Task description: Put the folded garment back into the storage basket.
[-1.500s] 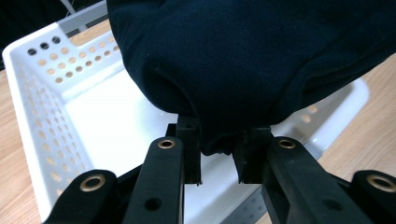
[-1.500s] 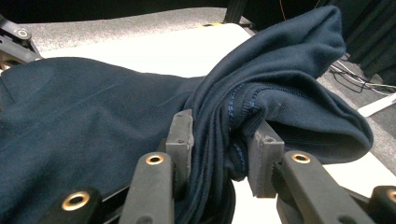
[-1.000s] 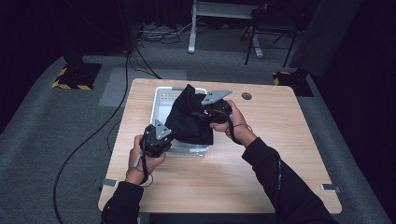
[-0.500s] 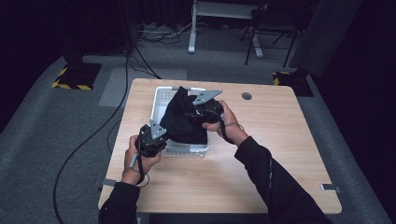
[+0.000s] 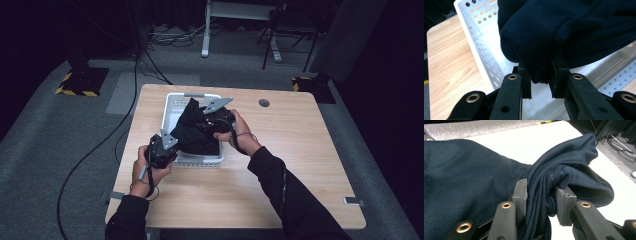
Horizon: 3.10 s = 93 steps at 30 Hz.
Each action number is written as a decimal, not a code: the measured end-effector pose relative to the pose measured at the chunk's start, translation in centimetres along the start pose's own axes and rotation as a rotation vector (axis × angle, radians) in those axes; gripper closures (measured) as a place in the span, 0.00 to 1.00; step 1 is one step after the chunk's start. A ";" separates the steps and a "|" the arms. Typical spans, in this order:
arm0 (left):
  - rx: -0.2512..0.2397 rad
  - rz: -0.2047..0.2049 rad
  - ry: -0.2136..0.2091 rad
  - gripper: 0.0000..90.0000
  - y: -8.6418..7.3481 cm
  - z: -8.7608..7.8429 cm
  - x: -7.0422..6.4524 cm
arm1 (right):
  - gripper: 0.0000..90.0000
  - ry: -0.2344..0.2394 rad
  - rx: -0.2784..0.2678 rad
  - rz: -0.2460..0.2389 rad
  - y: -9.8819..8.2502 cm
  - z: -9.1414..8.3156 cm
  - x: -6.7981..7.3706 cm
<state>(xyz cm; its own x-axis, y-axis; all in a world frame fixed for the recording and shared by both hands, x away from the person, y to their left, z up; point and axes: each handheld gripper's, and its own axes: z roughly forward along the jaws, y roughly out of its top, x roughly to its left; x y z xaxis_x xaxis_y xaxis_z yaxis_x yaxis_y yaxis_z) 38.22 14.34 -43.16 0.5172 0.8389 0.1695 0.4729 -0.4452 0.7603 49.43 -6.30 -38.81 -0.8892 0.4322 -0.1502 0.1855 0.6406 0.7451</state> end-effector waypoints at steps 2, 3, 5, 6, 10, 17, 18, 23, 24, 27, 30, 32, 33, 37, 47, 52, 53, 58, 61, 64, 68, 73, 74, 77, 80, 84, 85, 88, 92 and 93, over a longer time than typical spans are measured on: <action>0.005 0.009 0.005 0.83 0.0 0.2 0.0 | 0.74 -0.001 0.001 0.000 -0.1 0.1 -0.1; 0.008 0.011 0.007 0.83 0.0 0.3 0.0 | 0.74 -0.001 0.001 0.002 -0.1 0.2 -0.2; 0.009 0.008 0.005 0.83 0.0 0.4 0.0 | 0.74 -0.002 0.000 0.006 -0.2 0.3 -0.2; 0.009 0.006 0.007 0.83 0.1 0.5 0.0 | 0.74 -0.003 0.000 0.006 -0.2 0.3 -0.3; 0.026 0.008 0.008 0.83 0.1 0.9 0.1 | 0.74 -0.005 0.010 0.007 -0.2 0.7 -0.5; 0.051 -0.010 0.011 0.82 0.1 1.3 0.3 | 0.74 -0.008 0.025 0.017 -0.2 1.2 -0.7; 0.053 -0.010 0.013 0.82 0.1 1.3 0.3 | 0.74 -0.009 0.027 0.020 -0.2 1.3 -0.8; 0.058 -0.012 0.018 0.82 0.1 1.5 0.2 | 0.73 -0.006 0.042 0.028 -0.3 1.5 -1.0; 0.059 -0.011 0.018 0.82 0.1 1.5 0.2 | 0.73 -0.004 0.044 0.029 -0.3 1.6 -1.0; 0.063 -0.013 0.020 0.82 0.1 1.6 0.2 | 0.73 -0.001 0.049 0.032 -0.3 1.6 -1.1; 0.067 -0.021 0.021 0.82 0.1 1.8 0.3 | 0.73 -0.004 0.055 0.031 -0.3 1.8 -1.1; 0.073 -0.020 0.023 0.81 0.1 2.0 0.4 | 0.73 -0.012 0.059 0.038 -0.4 2.0 -1.1; 0.079 -0.020 0.020 0.81 0.1 2.1 0.4 | 0.73 -0.013 0.057 0.039 -0.4 2.1 -1.1; 0.078 -0.033 0.009 0.80 0.0 2.1 0.5 | 0.72 -0.020 0.067 0.054 -0.6 2.4 -1.1; 0.081 -0.028 0.000 0.80 0.0 2.1 0.5 | 0.71 -0.014 0.079 0.078 -0.9 2.7 -1.5; 0.084 -0.028 -0.004 0.79 0.0 2.2 0.5 | 0.71 -0.016 0.081 0.072 -1.0 2.8 -1.4; 0.085 -0.028 -0.004 0.79 0.0 2.2 0.5 | 0.71 -0.019 0.081 0.072 -1.0 2.8 -1.4; 0.095 -0.021 -0.014 0.74 -0.1 2.3 0.3 | 0.68 -0.027 0.099 0.064 -1.1 2.9 -1.3; 0.099 -0.019 -0.027 0.68 -0.1 2.2 0.3 | 0.66 -0.037 0.108 0.061 -1.2 3.0 -1.3; 0.097 -0.016 -0.046 0.66 -0.1 2.2 0.3 | 0.65 -0.045 0.116 0.059 -1.4 3.2 -1.4; 0.071 -0.016 -0.074 0.64 0.0 1.7 0.3 | 0.65 -0.052 0.127 0.070 -1.6 3.4 -1.6; 0.053 -0.009 -0.099 0.60 0.3 1.1 0.1 | 0.63 -0.053 0.128 0.062 -1.4 3.4 -1.4; 0.051 -0.006 -0.101 0.58 0.4 1.0 0.0 | 0.61 -0.055 0.131 0.060 -1.4 3.4 -1.4; 0.033 -0.020 -0.131 0.52 0.4 0.8 0.0 | 0.52 -0.087 0.134 0.069 -1.4 3.5 -1.5; 0.013 -0.021 -0.159 0.41 0.5 0.6 -0.2 | 0.41 -0.105 0.145 0.087 -1.6 3.5 -1.8; -0.014 -0.021 -0.190 0.28 0.8 0.3 -0.6 | 0.30 -0.104 0.137 0.084 -1.6 3.4 -1.9; -0.018 -0.022 -0.191 0.26 0.8 0.3 -0.7 | 0.28 -0.107 0.140 0.074 -1.6 3.5 -1.8; -0.032 -0.015 -0.213 0.19 0.9 0.1 -1.0 | 0.20 -0.135 0.128 0.065 -1.5 3.5 -1.7; -0.055 -0.010 -0.259 0.11 1.0 -0.1 -1.3 | 0.11 -0.154 0.135 0.062 -1.5 3.6 -1.5; -0.060 -0.005 -0.266 0.09 1.0 -0.2 -1.4 | 0.09 -0.155 0.140 0.056 -1.5 3.7 -1.5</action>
<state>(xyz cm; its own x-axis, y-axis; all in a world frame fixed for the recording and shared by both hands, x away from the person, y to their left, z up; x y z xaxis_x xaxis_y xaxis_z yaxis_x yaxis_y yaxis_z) 37.84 12.76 -42.56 0.6878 0.7259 0.0005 0.4373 -0.4149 0.7979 52.02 -5.59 -42.07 -0.8030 0.5548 -0.2175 0.2983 0.6902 0.6592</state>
